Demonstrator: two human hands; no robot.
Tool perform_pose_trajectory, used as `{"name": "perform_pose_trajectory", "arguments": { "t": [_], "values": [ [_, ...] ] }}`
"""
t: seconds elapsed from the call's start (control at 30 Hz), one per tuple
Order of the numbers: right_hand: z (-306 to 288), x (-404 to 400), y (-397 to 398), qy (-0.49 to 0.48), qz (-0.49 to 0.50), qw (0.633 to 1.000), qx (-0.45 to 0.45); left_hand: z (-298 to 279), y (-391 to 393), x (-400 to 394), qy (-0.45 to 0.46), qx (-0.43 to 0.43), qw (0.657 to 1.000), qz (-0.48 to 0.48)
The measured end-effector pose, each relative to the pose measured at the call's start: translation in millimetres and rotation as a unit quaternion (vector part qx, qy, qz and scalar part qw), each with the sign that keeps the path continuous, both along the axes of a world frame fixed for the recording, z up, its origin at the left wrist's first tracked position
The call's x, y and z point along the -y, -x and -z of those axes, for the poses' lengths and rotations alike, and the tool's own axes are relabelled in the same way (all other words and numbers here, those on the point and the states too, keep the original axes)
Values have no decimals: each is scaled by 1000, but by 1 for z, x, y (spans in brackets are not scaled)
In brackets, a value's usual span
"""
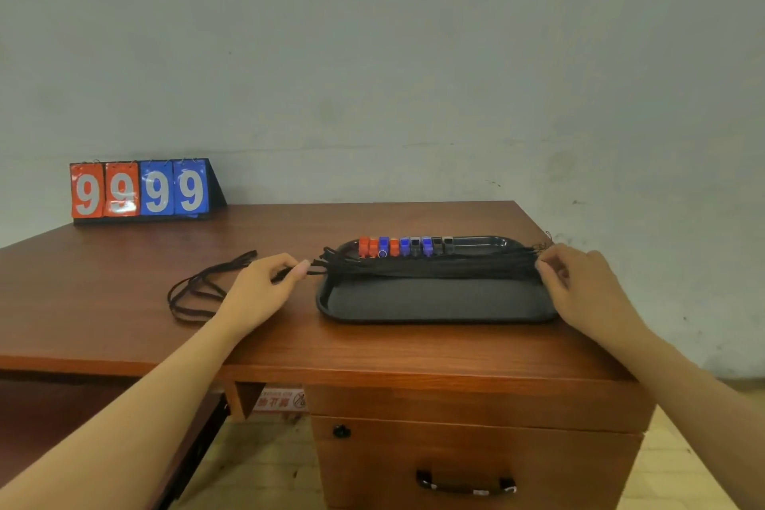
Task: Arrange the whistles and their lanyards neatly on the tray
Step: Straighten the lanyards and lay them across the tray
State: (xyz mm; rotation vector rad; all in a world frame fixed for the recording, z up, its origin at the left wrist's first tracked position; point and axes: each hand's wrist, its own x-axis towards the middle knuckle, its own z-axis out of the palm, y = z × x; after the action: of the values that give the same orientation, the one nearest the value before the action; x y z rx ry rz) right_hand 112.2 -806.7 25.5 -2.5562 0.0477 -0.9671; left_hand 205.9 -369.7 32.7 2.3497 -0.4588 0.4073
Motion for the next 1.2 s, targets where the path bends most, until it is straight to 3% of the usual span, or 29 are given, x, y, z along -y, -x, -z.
{"name": "perform_pose_trajectory", "arguments": {
  "t": [0.1, 0.23, 0.63, 0.97, 1.2],
  "values": [
    [-3, 7, -3, -110, -8, 994, 18, 2, -9, 4, 71, -46, 996, 4],
    [1, 11, -5, -117, 7, 993, -11, 2, -15, -4, 155, -88, 984, 13],
    [4, 12, -6, -106, 42, 993, -42, 4, -12, -4, 66, -69, 995, -14],
    [3, 10, -4, -127, 42, 990, -48, 5, -13, -6, 76, -84, 993, 11],
    [4, 10, -5, -128, 45, 989, -53, 5, -14, -6, 134, -85, 987, -19]
  ]
}}
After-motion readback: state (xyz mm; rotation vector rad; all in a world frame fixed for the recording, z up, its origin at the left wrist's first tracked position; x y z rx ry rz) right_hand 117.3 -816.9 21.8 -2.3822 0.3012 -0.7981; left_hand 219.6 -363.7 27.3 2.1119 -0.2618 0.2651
